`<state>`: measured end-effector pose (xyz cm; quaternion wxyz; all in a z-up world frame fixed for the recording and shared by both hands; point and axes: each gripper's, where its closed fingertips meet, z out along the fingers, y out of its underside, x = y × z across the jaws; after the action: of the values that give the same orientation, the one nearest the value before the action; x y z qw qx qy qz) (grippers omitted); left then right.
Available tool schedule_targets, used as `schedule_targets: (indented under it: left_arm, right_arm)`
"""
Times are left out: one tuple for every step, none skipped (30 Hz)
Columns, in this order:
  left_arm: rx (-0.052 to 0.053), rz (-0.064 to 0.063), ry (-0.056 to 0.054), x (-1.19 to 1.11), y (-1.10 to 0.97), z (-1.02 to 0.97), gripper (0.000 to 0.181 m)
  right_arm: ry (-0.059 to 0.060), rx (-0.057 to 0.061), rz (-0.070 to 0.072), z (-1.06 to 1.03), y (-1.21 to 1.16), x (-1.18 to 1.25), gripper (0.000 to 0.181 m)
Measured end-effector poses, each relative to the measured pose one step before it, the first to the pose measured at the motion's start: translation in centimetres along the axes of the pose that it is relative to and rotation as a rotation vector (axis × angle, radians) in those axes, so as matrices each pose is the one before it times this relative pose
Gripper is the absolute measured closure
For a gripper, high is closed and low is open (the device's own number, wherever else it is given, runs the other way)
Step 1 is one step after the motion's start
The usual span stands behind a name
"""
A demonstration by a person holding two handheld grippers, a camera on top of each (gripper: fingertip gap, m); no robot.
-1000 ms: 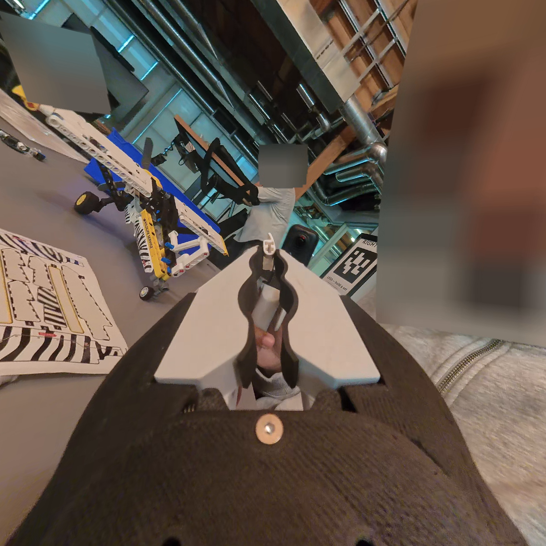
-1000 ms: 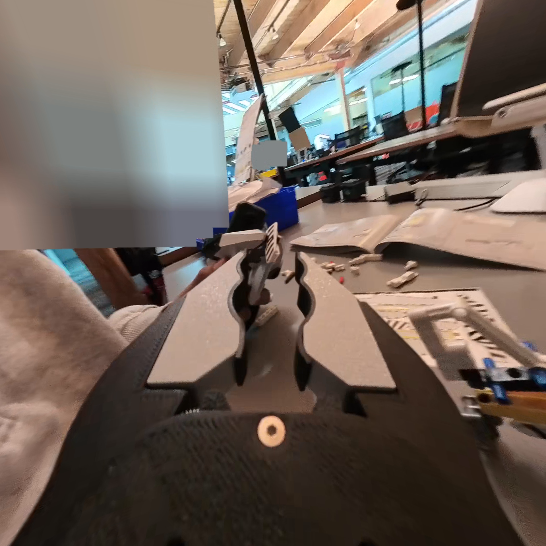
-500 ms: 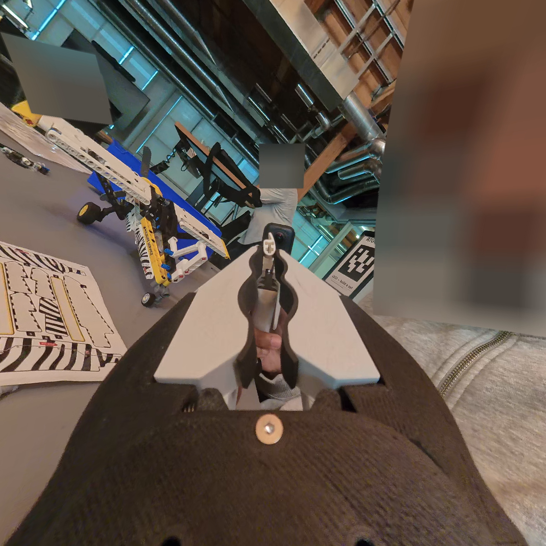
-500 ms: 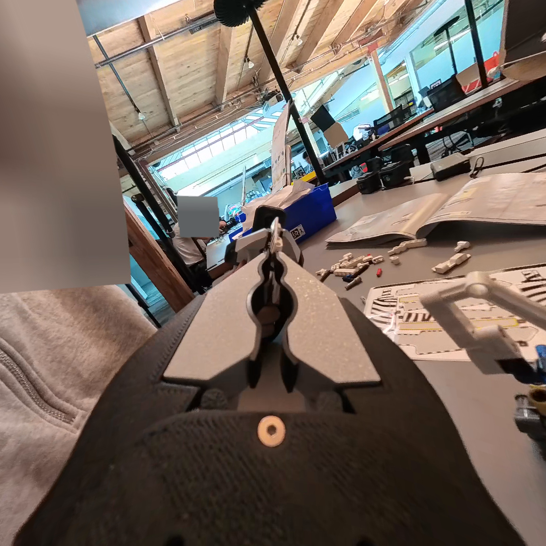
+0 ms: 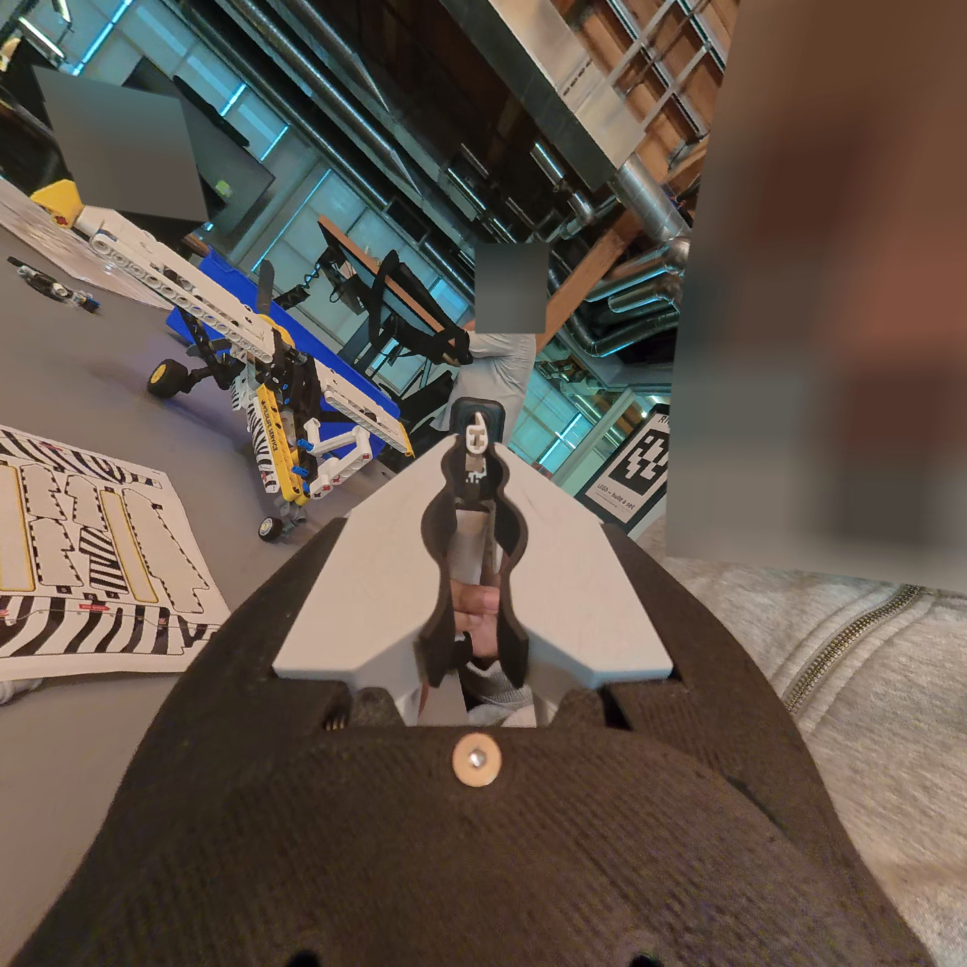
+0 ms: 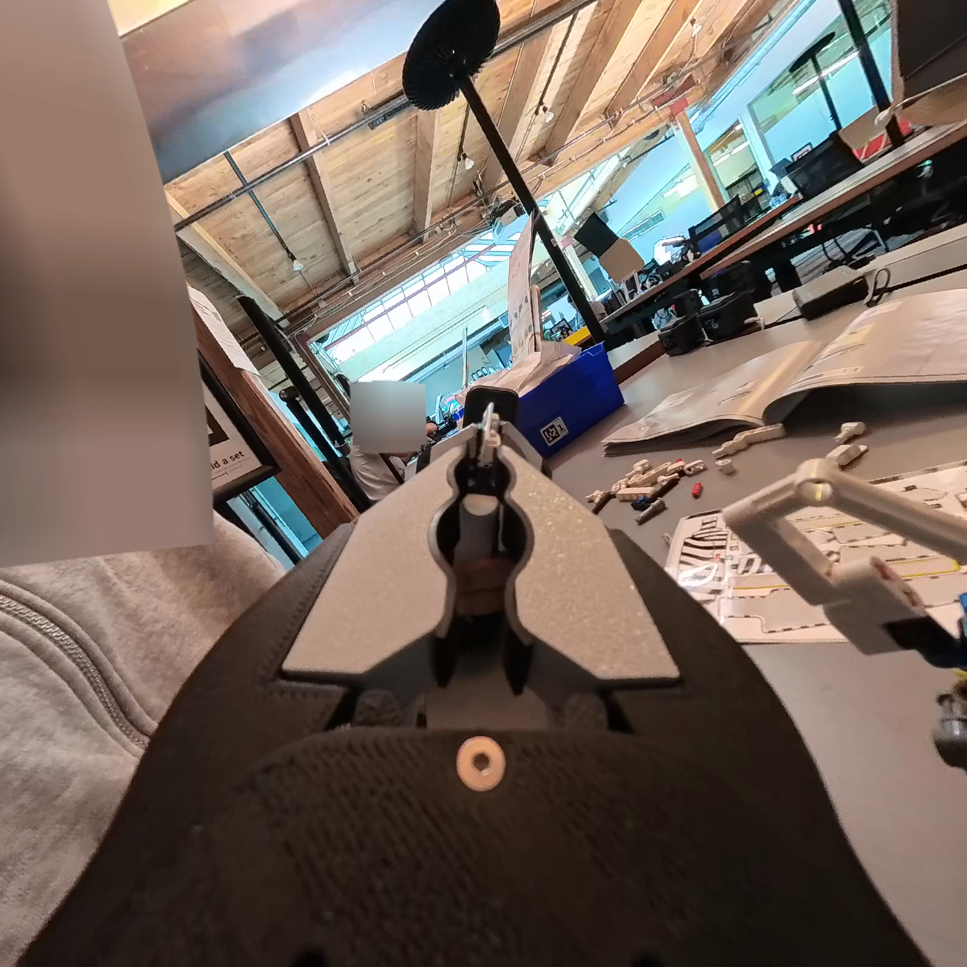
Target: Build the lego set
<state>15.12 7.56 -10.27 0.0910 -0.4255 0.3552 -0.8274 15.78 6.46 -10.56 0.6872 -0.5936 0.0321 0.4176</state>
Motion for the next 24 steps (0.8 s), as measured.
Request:
schedule_targets:
  left_arm:
    - [-0.0073, 0.0007, 0.0008, 0.016, 0.128, 0.079, 0.176]
    - [-0.0078, 0.0048, -0.0034, -0.01, 0.14, 0.088, 0.176]
    - [-0.0083, 0.0087, -0.0032, 0.039, 0.126, 0.087, 0.176]
    - [-0.0088, 0.0103, -0.002, 0.057, 0.13, 0.092, 0.176]
    - [-0.0024, 0.009, 0.0011, 0.099, 0.035, 0.037, 0.176]
    - [-0.0037, 0.0048, -0.0058, -0.054, 0.053, 0.01, 0.176]
    - [-0.0013, 0.0001, -0.0017, -0.021, 0.022, 0.021, 0.176]
    - [-0.0014, -0.0008, 0.0005, 0.005, 0.023, 0.011, 0.176]
    - [-0.0007, 0.0013, -0.0012, -0.004, 0.018, 0.002, 0.176]
    - [0.0, 0.004, -0.0038, -0.022, -0.008, -0.007, 0.176]
    - [-0.0004, 0.0051, -0.004, -0.02, -0.008, -0.014, 0.176]
    - [-0.0015, 0.0045, -0.0022, 0.013, 0.01, 0.008, 0.176]
    - [-0.0022, 0.005, -0.0024, 0.01, 0.032, 0.021, 0.176]
    - [-0.0035, 0.0058, -0.0031, 0.006, 0.049, 0.02, 0.176]
    - [-0.0038, 0.0068, -0.0033, 0.013, 0.044, 0.03, 0.176]
    - [-0.0025, 0.0084, -0.005, -0.003, 0.03, 0.015, 0.176]
    - [-0.0029, 0.0082, -0.0068, -0.02, 0.027, 0.014, 0.176]
    - [-0.0025, 0.0075, -0.0053, -0.024, 0.02, 0.008, 0.176]
    - [-0.0008, 0.0061, -0.0042, -0.003, -0.002, 0.003, 0.175]
    - [-0.0009, 0.0043, -0.0038, -0.026, 0.007, -0.002, 0.175]
    - [-0.0005, 0.0025, -0.0027, -0.027, 0.001, -0.008, 0.175]
    - [-0.0007, 0.0005, 0.0021, 0.043, 0.015, 0.009, 0.176]
    - [0.0001, -0.0001, 0.0007, 0.005, -0.003, 0.009, 0.176]
    - [-0.0007, 0.0, 0.0, -0.006, 0.003, -0.01, 0.176]
  right_arm:
    - [-0.0039, -0.002, 0.0041, 0.009, 0.022, -0.026, 0.174]
    - [-0.0039, -0.003, 0.0059, 0.004, 0.028, -0.044, 0.172]
    - [-0.0029, -0.0013, 0.0051, 0.022, 0.014, -0.09, 0.171]
    - [0.0001, 0.0, 0.0031, 0.049, 0.02, -0.076, 0.173]
    - [0.0079, 0.0041, 0.002, 0.0, -0.024, 0.107, 0.178]
    - [0.0042, 0.0006, 0.0018, -0.046, -0.029, 0.085, 0.178]
    - [-0.0003, -0.0018, 0.003, -0.037, -0.009, 0.065, 0.178]
    - [-0.002, -0.0012, 0.0035, -0.02, 0.009, 0.058, 0.179]
    - [0.0007, -0.0009, 0.0033, -0.003, -0.008, 0.017, 0.179]
    - [0.0028, -0.0021, 0.0023, 0.024, 0.02, 0.073, 0.18]
    - [0.001, -0.0019, 0.0011, 0.001, 0.055, 0.045, 0.18]
    - [-0.0019, 0.001, 0.0001, 0.005, 0.023, 0.15, 0.18]
    - [-0.0027, 0.0031, 0.0007, -0.014, -0.032, -0.042, 0.18]
    - [-0.0035, 0.0031, 0.0019, 0.003, -0.034, -0.05, 0.179]
    - [-0.0023, 0.0025, 0.0038, -0.027, -0.035, -0.027, 0.179]
    - [-0.0019, 0.0021, 0.0059, -0.035, -0.041, 0.045, 0.179]
    - [0.0001, 0.0001, 0.0083, -0.032, -0.002, 0.049, 0.18]
    - [0.0005, -0.0011, 0.0084, 0.037, 0.048, 0.032, 0.18]
    - [0.0017, -0.0027, 0.0064, -0.036, 0.034, 0.061, 0.18]
    - [0.0019, -0.0012, 0.0022, -0.005, -0.019, 0.075, 0.181]
    - [-0.0032, 0.0022, -0.0005, -0.036, -0.053, -0.022, 0.181]
    - [-0.0045, 0.0029, -0.0007, -0.001, -0.045, -0.045, 0.181]
    - [-0.0033, 0.0021, -0.0015, 0.003, -0.021, -0.052, 0.181]
    - [-0.0033, 0.0019, 0.0007, -0.001, -0.018, -0.103, 0.181]
